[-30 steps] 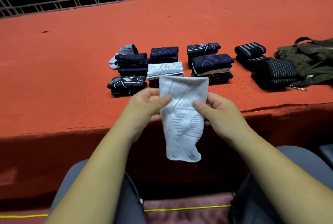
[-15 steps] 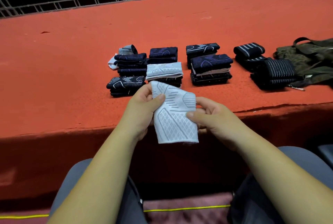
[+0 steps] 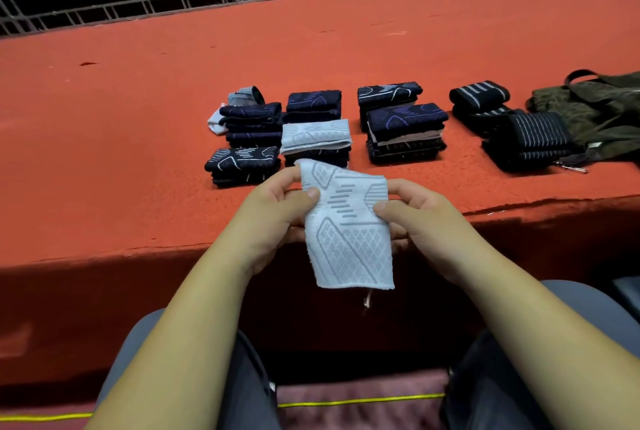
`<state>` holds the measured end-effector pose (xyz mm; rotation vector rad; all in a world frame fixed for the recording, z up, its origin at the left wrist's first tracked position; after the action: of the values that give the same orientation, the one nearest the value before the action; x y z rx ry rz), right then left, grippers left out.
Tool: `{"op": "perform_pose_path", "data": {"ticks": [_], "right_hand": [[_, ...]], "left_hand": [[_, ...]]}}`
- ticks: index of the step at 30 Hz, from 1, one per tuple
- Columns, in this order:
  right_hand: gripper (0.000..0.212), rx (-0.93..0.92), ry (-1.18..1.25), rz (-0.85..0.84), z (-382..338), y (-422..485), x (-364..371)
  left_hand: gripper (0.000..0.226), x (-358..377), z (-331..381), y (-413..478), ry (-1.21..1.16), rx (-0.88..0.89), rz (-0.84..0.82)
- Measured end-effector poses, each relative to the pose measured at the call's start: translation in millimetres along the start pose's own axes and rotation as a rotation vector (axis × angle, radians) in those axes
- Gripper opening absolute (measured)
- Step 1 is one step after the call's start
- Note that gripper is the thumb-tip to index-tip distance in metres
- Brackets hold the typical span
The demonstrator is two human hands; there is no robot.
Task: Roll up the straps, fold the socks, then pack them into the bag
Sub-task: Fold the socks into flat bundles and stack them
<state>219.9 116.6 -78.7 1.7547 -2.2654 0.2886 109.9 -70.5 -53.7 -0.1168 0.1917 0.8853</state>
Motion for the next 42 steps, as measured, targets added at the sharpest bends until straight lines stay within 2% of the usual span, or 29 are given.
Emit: {"op": "perform_pose_path", "data": {"ticks": [3, 6, 12, 18, 32, 37, 42], "right_hand": [[0.021, 0.010, 0.076, 0.017, 1.7, 1.6, 0.4], [0.022, -0.007, 0.079, 0.041, 2.3, 3.5, -0.7], [0.014, -0.069, 0.027, 0.053, -4.3, 0.6, -4.4], [0.020, -0.072, 0.025, 0.063, -1.3, 1.6, -5.4], [0.007, -0.041, 0.115, -0.002, -4.0, 1.8, 2.0], [0.012, -0.070, 0.086, 0.024, -7.1, -0.4, -1.0], [0.029, -0.079, 0.109, 0.041, -8.3, 0.0, -0.3]], "left_hand": [[0.035, 1.5, 2.9, -2.4, -0.031, 0.025, -0.065], [0.041, 3.7, 7.7, -5.4, 0.037, 0.050, -0.096], [0.034, -1.6, 9.2, -6.9, 0.089, 0.063, -0.025], [0.033, -1.2, 8.4, -4.0, 0.103, 0.114, 0.004], [0.027, 4.4, 4.5, -3.2, -0.096, 0.008, -0.001], [0.023, 3.4, 1.0, 0.1, -0.046, 0.004, 0.023], [0.024, 3.7, 3.8, -0.4, -0.083, 0.005, 0.011]]}}
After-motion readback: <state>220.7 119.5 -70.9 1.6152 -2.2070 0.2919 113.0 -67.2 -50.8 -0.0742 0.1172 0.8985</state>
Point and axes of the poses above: each hand's wrist, its own y-axis towards the middle knuckle, its own x-axis out of the palm, z = x × y, the point moved 6 cm from there along y, towards the middle knuckle, and after that the axes turned 13 degrees about y, right-handed, at the moved point
